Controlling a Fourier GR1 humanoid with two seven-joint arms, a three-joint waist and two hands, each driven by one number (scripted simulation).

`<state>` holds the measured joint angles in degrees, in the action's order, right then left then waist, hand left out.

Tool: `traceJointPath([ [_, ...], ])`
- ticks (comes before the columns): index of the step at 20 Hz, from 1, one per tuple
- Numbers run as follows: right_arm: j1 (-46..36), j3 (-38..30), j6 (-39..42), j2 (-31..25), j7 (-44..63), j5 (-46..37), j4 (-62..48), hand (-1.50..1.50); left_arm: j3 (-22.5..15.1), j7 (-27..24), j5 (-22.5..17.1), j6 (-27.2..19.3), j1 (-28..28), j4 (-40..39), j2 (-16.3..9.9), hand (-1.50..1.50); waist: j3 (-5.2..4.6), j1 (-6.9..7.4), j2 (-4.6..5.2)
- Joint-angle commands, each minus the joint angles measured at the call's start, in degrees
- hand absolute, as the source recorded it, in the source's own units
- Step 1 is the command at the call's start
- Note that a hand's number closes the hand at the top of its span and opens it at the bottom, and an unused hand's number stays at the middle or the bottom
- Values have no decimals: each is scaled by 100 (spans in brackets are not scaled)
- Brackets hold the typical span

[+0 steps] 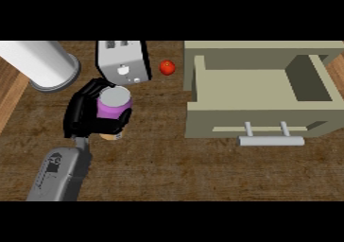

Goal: Pick up the can, place it into the drawer and close the drawer

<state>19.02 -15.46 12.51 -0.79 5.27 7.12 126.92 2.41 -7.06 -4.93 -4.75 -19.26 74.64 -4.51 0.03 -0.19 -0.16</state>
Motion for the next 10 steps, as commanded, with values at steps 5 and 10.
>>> traceJointPath([
  [5,-146,95,-168,66,276,-87,245,-150,-883,1468,398,-842,-683,964,436,150,-1,-5,-2],
  [10,294,-133,161,18,58,162,307,-150,-815,1767,593,-955,-1668,461,446,150,-2,-54,9],
])
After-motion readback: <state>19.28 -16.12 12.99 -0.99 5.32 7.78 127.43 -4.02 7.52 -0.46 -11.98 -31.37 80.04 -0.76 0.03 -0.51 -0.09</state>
